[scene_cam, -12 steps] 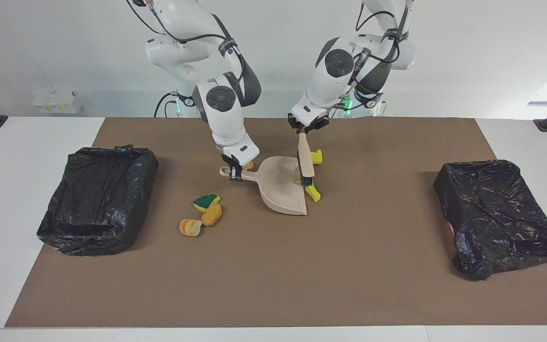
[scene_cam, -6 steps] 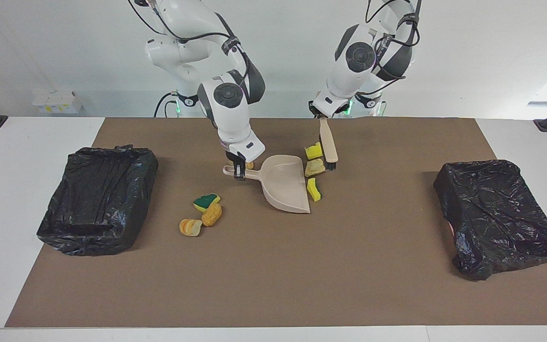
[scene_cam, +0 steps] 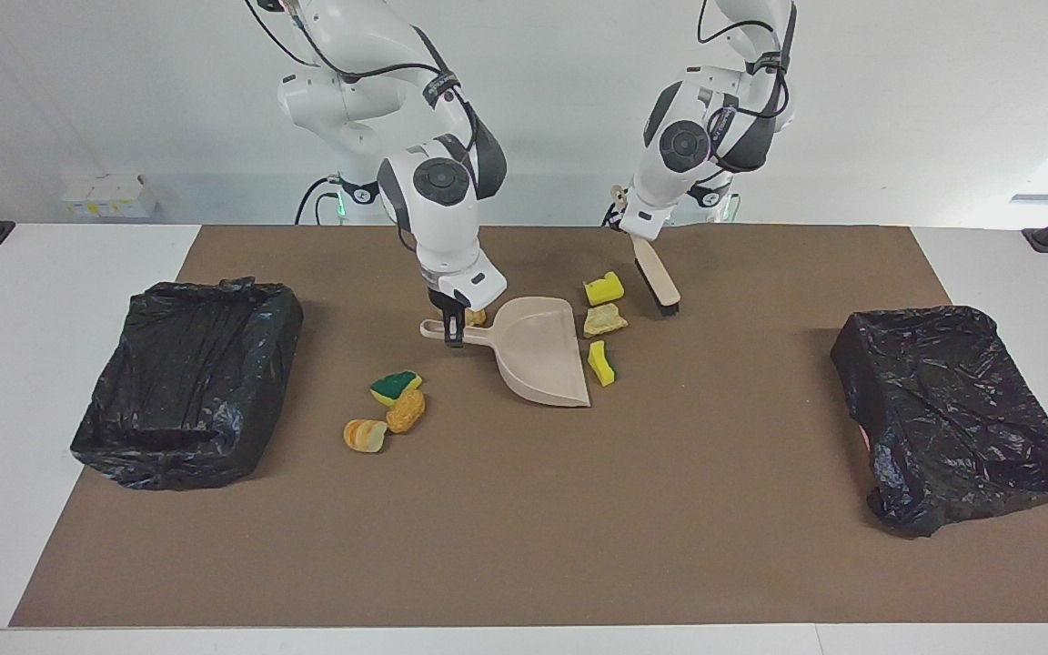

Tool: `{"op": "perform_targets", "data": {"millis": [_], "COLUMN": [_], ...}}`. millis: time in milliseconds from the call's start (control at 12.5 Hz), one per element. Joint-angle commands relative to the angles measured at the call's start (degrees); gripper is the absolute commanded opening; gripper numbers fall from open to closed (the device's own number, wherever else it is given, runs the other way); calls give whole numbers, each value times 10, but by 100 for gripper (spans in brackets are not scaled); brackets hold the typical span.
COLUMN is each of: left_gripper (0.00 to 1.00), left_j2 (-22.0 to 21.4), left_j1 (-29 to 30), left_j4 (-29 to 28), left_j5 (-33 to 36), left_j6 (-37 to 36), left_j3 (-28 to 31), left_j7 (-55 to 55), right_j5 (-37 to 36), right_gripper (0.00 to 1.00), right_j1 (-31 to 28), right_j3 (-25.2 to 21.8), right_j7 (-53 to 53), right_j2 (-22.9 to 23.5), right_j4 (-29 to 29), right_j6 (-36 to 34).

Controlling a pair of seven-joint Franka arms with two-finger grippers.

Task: Sweep and dump trash in bin
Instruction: 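Brush the sponges and crust into the dustpan with the left gripper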

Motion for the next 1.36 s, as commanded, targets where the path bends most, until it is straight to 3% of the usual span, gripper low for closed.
{"op": "perform_targets", "data": {"millis": [0,321,722,1043,1284], "left_gripper": [0,0,0,0,0], "left_j2": [2,60,147,165,155], "left_j1": [-39,-30,-32,-46,-44], "left_j4": [-28,11,141,189,205], "left_j5": [-7,-82,-86,-85,-76], "left_j6": [68,171,179,167,102], "left_j3": [2,3,7,2,5], "left_j7": [-66,-58,46,127,134], "right_j5": [-25,-25,-25,-25,-25], "right_gripper": [0,0,0,0,0], "right_j1": [-5,-5,-5,-5,-5], "right_j3": [2,2,2,2,3], "right_j7": [2,2,2,2,3], "right_j2": [-16,-16,-16,-16,-16], "right_j4": [-14,-14,-13,-13,-13], "right_j6": [-13,-13,-12,-12,-12]}}
